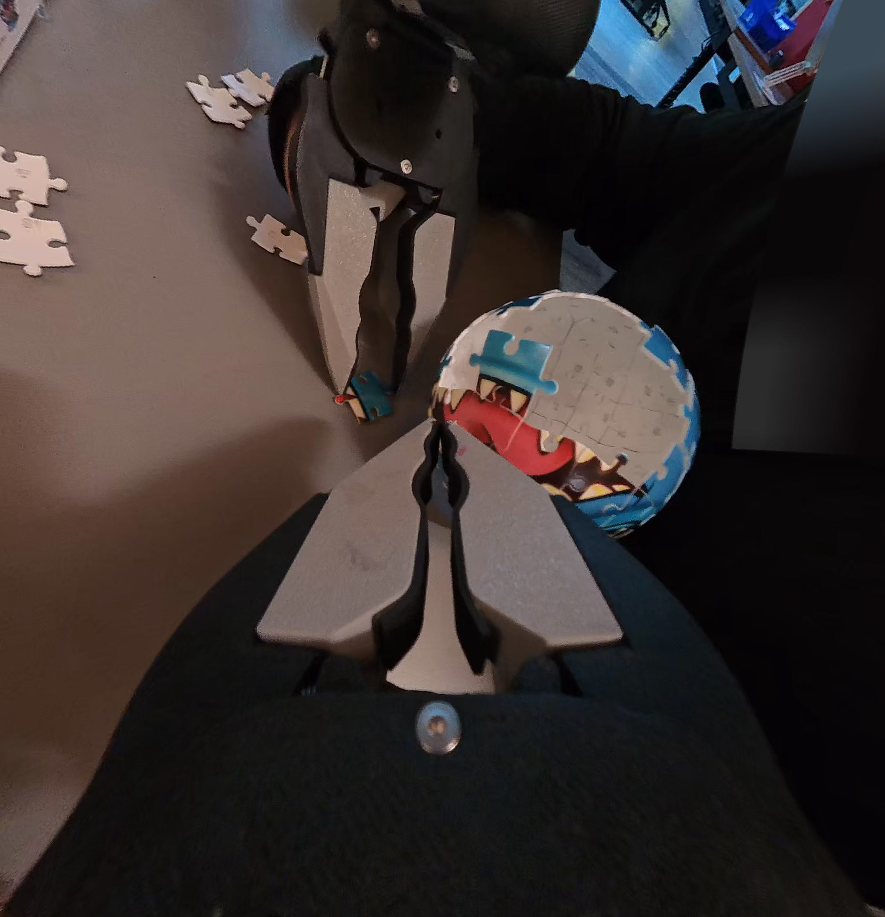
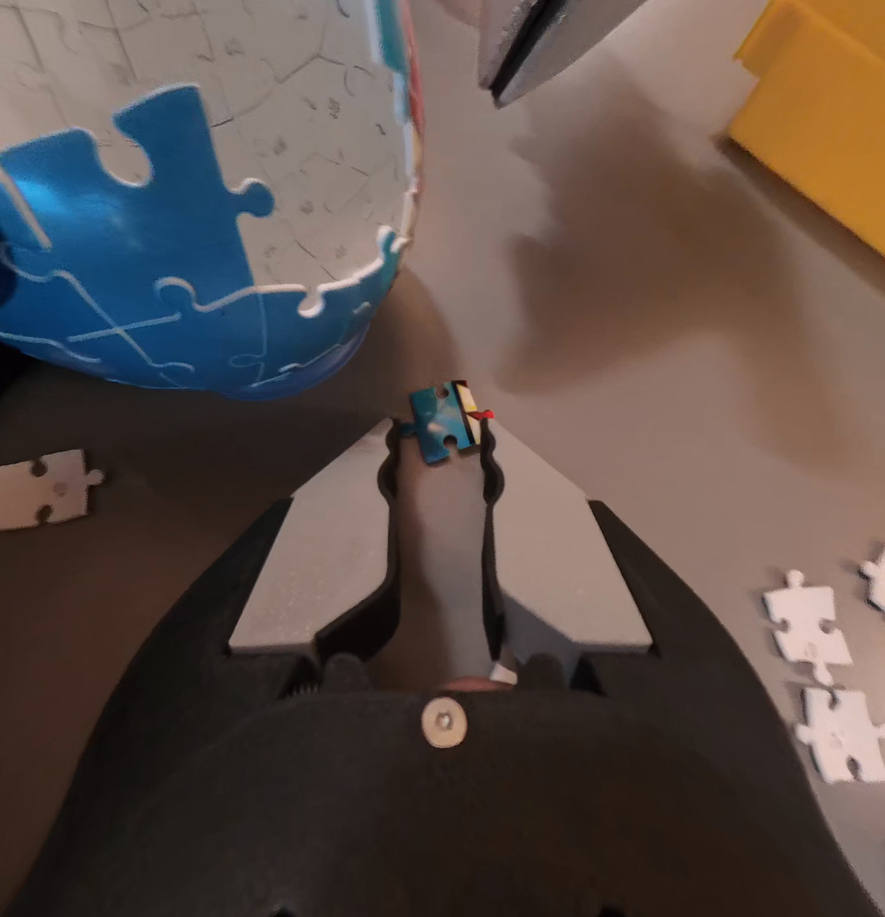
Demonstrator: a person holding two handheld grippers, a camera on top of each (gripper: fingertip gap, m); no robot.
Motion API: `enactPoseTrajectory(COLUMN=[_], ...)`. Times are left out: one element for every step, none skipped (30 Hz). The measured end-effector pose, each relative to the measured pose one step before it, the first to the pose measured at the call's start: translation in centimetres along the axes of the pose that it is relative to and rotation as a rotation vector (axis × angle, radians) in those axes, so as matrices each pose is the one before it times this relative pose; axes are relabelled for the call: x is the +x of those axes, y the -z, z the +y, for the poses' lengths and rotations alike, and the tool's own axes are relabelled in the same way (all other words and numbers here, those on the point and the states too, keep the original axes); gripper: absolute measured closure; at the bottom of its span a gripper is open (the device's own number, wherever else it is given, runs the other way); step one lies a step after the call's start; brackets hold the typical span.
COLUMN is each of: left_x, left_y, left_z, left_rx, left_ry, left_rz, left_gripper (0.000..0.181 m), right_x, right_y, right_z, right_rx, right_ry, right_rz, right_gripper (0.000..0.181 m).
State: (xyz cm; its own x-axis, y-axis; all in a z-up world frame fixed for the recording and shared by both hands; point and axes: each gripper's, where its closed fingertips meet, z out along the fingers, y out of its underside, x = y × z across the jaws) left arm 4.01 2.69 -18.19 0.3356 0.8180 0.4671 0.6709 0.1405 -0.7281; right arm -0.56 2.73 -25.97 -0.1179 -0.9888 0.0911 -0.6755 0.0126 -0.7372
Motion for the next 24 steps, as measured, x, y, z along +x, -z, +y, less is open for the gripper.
enactPoseTrajectory(left_x=[-0.344, -0.521, -0.660, -0.787, -0.861, -0.927, -0.868, -0.570, -0.110, 0.111, -0.163, -0.511, -0.450, -0.117, 0.476, 0.710, 0.464, -0.170, -0.326, -0.283, -0.163, 0.137, 0.180, 0.184], left_y=[0.118, 0.120, 0.087, 0.040, -0.027, -0.127, -0.251, -0.353, -0.434, -0.450, -0.462, -0.423, -0.314, -0.198, -0.110, -0.076, -0.097, -0.131, -0.135, -0.108, -0.104, -0.078, -0.064, -0.035], left_z=[-0.094, -0.136, -0.255, -0.472, -0.592, -0.452, -0.232, -0.110, -0.117, -0.201, -0.174, -0.212, -0.340, -0.423, -0.314, -0.190, -0.088, -0.007, 0.028, -0.027, -0.158, -0.236, -0.241, -0.163], left_rx=[0.0016, 0.0006, 0.0016, 0.0097, 0.0153, 0.0063, -0.0055, -0.0100, -0.0058, 0.0012, -0.0031, -0.0071, 0.0018, 0.0130, 0.0094, 0.0072, 0.0037, -0.0010, -0.0036, -0.0015, 0.0059, 0.0111, 0.0118, 0.0070], left_ry=[-0.0084, -0.0155, -0.0220, -0.0266, -0.0305, -0.0438, -0.0638, -0.0821, -0.0914, -0.0871, -0.0753, -0.0619, -0.0521, -0.0374, -0.0319, -0.0249, -0.0201, -0.0120, -0.0098, -0.0077, -0.0047, -0.0055, -0.0068, -0.0083], left_rz=[-0.0213, -0.0328, -0.0413, -0.0507, -0.0584, -0.0664, -0.0686, -0.0583, -0.0352, -0.0248, -0.0397, -0.0582, -0.0493, -0.0200, 0.0285, 0.0454, 0.0291, -0.0103, -0.0172, -0.0124, -0.0042, 0.0132, 0.0130, 0.0108], left_gripper=[0.181, 0.181, 0.181, 0.181, 0.181, 0.181, 0.181, 0.181, 0.181, 0.181, 0.177, 0.170, 0.163, 0.157, 0.150, 0.155, 0.155, 0.154, 0.156, 0.159, 0.160, 0.163, 0.174, 0.179], right_x=[0.541, 0.558, 0.615, 0.730, 0.785, 0.597, 0.247, 0.020, -0.062, -0.270, -0.396, -0.287, -0.061, 0.074, 0.085, -0.038, -0.205, -0.223, -0.167, -0.205, -0.316, -0.278, -0.154, -0.015], right_y=[0.305, 0.412, 0.524, 0.614, 0.623, 0.589, 0.514, 0.463, 0.379, 0.273, 0.142, 0.048, -0.004, -0.006, 0.016, 0.019, 0.009, -0.010, -0.068, -0.117, -0.153, -0.173, -0.099, 0.007], right_z=[-0.091, -0.200, -0.333, -0.431, -0.463, -0.458, -0.472, -0.526, -0.579, -0.520, -0.381, -0.283, -0.155, -0.102, -0.115, -0.171, -0.184, -0.112, -0.023, -0.020, -0.063, -0.058, 0.059, 0.048], right_rx=[0.0229, 0.0288, 0.0350, 0.0389, 0.0381, 0.0361, 0.0364, 0.0394, 0.0435, 0.0383, 0.0278, 0.0194, 0.0114, 0.0067, 0.0082, 0.0120, 0.0127, 0.0071, 0.0013, 0.0003, 0.0034, 0.0030, -0.0043, -0.0004], right_ry=[-0.0299, -0.0443, -0.0464, -0.0451, -0.0475, -0.0538, -0.0601, -0.0606, -0.0523, -0.0453, -0.0434, -0.0394, -0.0322, -0.0237, -0.0206, -0.0222, -0.0227, -0.0205, -0.0164, -0.0111, -0.0075, -0.0086, -0.0102, -0.0094], right_rz=[0.0127, 0.0030, 0.0032, 0.0106, 0.0135, 0.0019, -0.0195, -0.0291, -0.0268, -0.0348, -0.0399, -0.0306, -0.0150, -0.0056, -0.0056, -0.0150, -0.0241, -0.0232, -0.0165, -0.0165, -0.0200, -0.0177, -0.0120, -0.0053], right_gripper=[0.152, 0.151, 0.152, 0.152, 0.152, 0.152, 0.152, 0.152, 0.152, 0.152, 0.152, 0.152, 0.152, 0.152, 0.152, 0.152, 0.152, 0.152, 0.152, 0.152, 0.152, 0.152, 0.152, 0.152])
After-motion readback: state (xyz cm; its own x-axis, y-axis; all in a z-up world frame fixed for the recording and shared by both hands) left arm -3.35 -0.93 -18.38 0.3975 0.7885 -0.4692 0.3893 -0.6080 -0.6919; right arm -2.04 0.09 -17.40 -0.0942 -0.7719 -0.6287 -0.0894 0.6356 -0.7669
